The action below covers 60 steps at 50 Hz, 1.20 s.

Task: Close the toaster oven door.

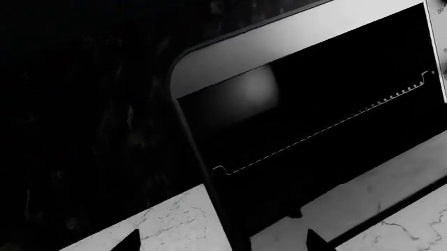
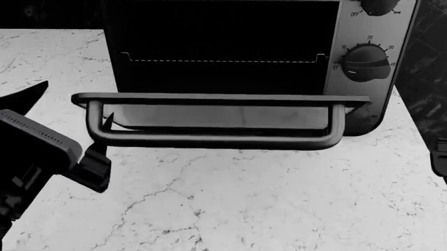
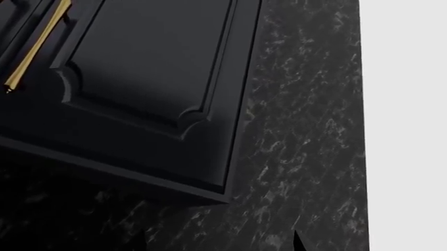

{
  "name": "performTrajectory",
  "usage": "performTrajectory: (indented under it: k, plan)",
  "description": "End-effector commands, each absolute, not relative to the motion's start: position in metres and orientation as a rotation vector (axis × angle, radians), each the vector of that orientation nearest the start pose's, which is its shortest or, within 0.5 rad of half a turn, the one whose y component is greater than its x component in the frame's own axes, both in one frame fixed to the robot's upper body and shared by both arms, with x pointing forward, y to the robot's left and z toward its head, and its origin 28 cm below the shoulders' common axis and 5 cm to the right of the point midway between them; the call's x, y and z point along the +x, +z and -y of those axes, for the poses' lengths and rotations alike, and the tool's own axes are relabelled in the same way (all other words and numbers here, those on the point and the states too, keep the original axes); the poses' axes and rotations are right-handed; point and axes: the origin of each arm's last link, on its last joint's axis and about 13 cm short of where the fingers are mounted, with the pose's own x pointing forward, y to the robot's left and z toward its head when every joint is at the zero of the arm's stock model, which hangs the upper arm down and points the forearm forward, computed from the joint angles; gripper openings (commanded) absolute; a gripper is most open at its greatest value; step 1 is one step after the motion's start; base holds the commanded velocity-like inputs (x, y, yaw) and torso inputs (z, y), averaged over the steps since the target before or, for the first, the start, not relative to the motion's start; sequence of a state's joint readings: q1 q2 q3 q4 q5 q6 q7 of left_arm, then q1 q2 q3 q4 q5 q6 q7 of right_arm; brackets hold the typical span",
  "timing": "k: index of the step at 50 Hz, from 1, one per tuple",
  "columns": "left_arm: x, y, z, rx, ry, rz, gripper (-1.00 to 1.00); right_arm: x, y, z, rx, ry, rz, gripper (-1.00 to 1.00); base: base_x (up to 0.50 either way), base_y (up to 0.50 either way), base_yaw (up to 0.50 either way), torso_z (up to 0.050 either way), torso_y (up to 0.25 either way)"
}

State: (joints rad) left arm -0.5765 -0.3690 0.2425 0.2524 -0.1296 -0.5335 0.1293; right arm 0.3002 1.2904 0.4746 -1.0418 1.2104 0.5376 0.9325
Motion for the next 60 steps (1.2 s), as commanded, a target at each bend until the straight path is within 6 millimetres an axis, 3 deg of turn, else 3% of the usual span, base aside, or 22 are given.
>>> performTrajectory:
  k: [1,43,60]
  plan:
    - [0.315,0.183,-0.24,0.293,-0.216,0.135,1.0,0.127,0.311,0.181,-0.321,-0.261,0.731,1.0,0.0,0.0,0.0,0.0,0.0]
    - [0.408,0.173,-0.219,0.247,-0.032,0.06,1.0,0.123,0.312,0.183,-0.319,-0.273,0.736,1.0,0.0,0.0,0.0,0.0,0.0]
    - [0.429,0.175,-0.211,0.257,-0.024,0.041,1.0,0.121,0.312,0.186,-0.321,-0.286,0.733,1.0,0.03,0.0,-0.01,0.001,0.0]
